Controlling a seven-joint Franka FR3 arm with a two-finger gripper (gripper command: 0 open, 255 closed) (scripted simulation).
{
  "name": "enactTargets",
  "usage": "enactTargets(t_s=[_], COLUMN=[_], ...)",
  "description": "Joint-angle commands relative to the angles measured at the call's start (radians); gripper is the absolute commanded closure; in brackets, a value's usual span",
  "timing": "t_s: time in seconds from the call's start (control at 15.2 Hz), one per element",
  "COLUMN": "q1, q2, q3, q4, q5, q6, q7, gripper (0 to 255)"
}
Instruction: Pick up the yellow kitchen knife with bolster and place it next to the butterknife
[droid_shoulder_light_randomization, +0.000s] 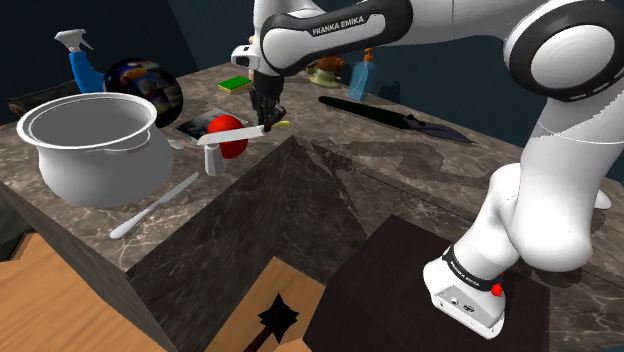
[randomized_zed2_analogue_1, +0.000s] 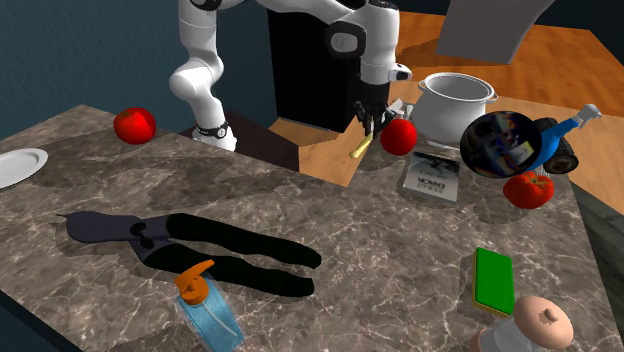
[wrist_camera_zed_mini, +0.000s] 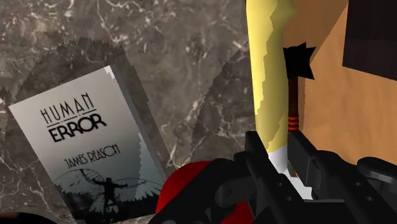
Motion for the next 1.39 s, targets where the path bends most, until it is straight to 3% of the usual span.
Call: enactTargets(t_s=[0.0,0.46,1.32], q1=[0.027,0.121,0.117], q2=[0.018,0.09,0.147], q3=[0.014,0.059,0.065], q4=[0.03,0.141,0.048], q5=[-0.005,-0.021,-0.015], q6=[-0.013,-0.058,0.092], q7=[0.046,0.193,0.195], gripper=[255,255,255])
